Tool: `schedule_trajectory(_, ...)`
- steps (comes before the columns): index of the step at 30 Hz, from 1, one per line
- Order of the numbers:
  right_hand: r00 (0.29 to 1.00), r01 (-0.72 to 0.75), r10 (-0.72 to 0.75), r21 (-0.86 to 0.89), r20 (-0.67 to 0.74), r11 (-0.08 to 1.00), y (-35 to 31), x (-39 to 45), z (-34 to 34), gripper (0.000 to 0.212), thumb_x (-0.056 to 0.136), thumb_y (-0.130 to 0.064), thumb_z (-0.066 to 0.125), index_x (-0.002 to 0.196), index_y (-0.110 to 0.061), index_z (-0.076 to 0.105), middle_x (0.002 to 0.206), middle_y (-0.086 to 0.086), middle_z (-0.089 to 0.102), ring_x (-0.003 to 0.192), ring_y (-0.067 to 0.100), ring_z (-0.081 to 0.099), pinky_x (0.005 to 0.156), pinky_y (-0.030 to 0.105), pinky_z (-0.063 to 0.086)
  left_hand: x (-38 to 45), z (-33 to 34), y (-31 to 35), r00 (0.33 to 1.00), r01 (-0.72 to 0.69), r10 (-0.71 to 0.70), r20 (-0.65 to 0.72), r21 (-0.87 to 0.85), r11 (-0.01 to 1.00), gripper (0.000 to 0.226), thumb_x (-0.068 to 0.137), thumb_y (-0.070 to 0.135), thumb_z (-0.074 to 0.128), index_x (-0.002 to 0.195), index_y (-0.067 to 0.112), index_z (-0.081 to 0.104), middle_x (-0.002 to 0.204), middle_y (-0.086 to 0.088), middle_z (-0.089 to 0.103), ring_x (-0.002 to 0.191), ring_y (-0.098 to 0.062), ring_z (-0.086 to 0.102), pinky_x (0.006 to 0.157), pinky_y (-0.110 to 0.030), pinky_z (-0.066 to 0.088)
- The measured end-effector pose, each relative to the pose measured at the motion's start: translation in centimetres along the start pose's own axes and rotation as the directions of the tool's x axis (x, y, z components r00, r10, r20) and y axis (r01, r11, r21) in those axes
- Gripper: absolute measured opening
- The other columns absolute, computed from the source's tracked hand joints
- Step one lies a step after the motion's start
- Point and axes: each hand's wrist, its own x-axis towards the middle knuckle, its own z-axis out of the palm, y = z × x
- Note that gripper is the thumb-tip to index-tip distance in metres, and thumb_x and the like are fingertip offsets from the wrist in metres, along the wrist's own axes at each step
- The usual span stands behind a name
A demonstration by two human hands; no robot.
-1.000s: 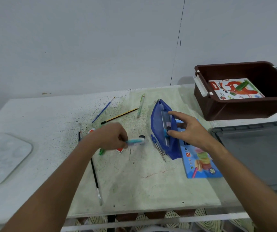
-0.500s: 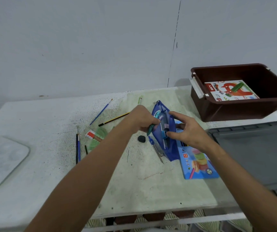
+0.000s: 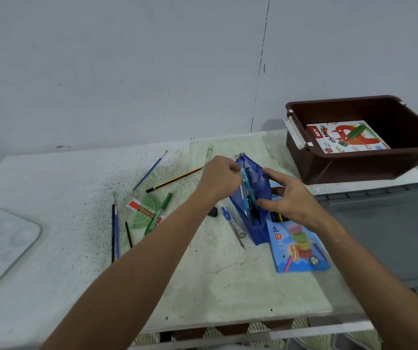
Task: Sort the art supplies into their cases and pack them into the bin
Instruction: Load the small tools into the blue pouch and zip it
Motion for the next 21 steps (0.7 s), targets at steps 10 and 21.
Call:
schedule_trajectory(10, 0.997, -0.033, 0.032, -0.021, -0.073, 0.999, 0.3, 1.5, 0.6, 0.054, 0.083, -0.007, 0.066, 0.132, -0.022, 0.053, 0.126, -0.006, 0.058, 0.087, 0.018, 0.07, 0.07, 0.04, 0.06, -0.5, -1.3, -1.7, 0.979, 0.135, -0.12, 0.167, -0.082, 0.987, 0.023, 0.092, 0.031, 0.058, 0.097, 0.013, 0.072, 0.087, -0.005, 0.072, 0.069, -0.016, 0.066, 0.058, -0.028, 0.055)
schedule_trajectory(21, 0.999, -0.039, 0.037, -0.047, -0.028, 0.998, 0.6, 1.9, 0.5, 0.063, 0.079, -0.01, 0.072, 0.136, -0.023, 0.049, 0.13, -0.005, 0.056, 0.093, 0.012, 0.068, 0.083, 0.04, 0.057, 3.7, -6.3, -9.6, 0.977, 0.214, -0.187, -0.106, 0.557, 0.802, 0.021, 0.085, 0.006, 0.054, 0.104, 0.012, 0.064, 0.103, -0.006, 0.059, 0.104, -0.028, 0.059, 0.081, -0.034, 0.046)
